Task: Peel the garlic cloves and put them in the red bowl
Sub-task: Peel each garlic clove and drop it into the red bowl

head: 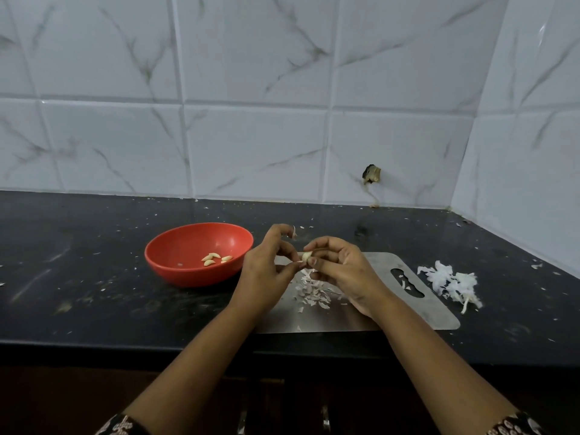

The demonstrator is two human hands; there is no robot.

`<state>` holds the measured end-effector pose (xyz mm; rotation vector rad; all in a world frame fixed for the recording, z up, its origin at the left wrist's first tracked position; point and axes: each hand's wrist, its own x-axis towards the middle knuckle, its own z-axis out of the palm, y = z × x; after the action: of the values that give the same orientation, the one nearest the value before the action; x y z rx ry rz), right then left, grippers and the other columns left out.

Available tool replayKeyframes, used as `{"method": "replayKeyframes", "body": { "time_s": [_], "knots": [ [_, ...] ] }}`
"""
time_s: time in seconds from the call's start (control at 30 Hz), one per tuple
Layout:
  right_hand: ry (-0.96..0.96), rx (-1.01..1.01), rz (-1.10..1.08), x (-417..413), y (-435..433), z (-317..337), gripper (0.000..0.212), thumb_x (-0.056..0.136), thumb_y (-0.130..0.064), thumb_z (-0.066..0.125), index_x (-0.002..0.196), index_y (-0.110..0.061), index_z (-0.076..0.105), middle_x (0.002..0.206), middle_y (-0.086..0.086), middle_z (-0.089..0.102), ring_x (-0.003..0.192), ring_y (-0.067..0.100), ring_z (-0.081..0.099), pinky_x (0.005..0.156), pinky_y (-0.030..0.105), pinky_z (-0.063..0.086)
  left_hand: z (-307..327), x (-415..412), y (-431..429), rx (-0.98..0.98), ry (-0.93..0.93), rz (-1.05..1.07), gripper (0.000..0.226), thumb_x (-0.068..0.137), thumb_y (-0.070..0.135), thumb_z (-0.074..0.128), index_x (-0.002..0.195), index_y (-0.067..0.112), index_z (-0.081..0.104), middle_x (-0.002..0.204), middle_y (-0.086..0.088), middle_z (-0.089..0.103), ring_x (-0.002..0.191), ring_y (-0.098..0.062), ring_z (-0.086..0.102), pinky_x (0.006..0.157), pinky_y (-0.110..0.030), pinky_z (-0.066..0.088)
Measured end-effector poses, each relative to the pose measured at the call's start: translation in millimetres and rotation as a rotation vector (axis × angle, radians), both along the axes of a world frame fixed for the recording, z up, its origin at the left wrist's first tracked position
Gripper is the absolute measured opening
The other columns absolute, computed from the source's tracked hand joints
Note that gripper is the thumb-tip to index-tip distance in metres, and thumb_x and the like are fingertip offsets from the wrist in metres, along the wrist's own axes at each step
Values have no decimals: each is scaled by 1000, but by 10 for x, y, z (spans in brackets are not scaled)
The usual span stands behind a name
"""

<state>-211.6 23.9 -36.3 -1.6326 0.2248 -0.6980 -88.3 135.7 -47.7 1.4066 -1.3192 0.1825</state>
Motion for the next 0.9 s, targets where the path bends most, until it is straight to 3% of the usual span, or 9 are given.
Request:
{"method": "replayKeyframes", "body": {
  "time_s": [0.1, 0.2, 0.33, 0.53, 0.77, 0.9],
  "knots": [
    [-20, 6, -1, 7, 4, 0, 14, 89, -1, 64, 96, -11, 67, 88, 6, 73, 84, 16, 69, 73, 26, 57, -13, -7, -11, 21, 34, 11, 34, 78, 2, 74, 99, 22, 56, 78, 9, 62, 75, -4, 64, 65, -21, 56],
    [-26, 6, -2, 16, 10, -1, 13, 89, -4, 64, 101, -8, 67, 93, 11, 74, 89, 20, 71, 73, 25, 57, -1, -45, -13, 21, 108, 13, 22, 79, 11, 77, 93, 20, 63, 79, 7, 64, 70, -3, 64, 59, -15, 53],
    [-31, -21, -42, 42, 6, -20, 15, 90, -6, 64, 104, -12, 63, 93, 10, 75, 86, 19, 72, 71, 25, 56, 18, -52, -5, 51, 157, 47, 17, 79, 16, 77, 91, 25, 68, 83, 11, 65, 68, -4, 64, 59, -19, 55],
    [-20, -38, -33, 35, -2, -23, 13, 92, -2, 60, 99, -13, 64, 90, 9, 75, 80, 14, 71, 70, 23, 55, 34, -69, 5, 102, 300, 4, 19, 83, 4, 70, 86, 22, 71, 89, 5, 67, 67, -11, 66, 55, -23, 57],
    [31, -55, -10, 62, 30, -50, 10, 95, -7, 57, 102, -8, 64, 88, 8, 73, 83, 16, 70, 69, 22, 55, 18, -63, -2, 117, 204, 108, 18, 82, 12, 74, 78, 29, 71, 78, 12, 70, 58, -6, 65, 57, -27, 58],
    [10, -85, 3, 72, 25, -68, 16, 96, -8, 57, 108, -7, 66, 97, 12, 73, 92, 20, 71, 73, 24, 56, 2, -78, 3, 123, 168, 111, 6, 85, 15, 71, 86, 18, 76, 74, 12, 71, 62, -2, 67, 61, -22, 56]
  ]
}}
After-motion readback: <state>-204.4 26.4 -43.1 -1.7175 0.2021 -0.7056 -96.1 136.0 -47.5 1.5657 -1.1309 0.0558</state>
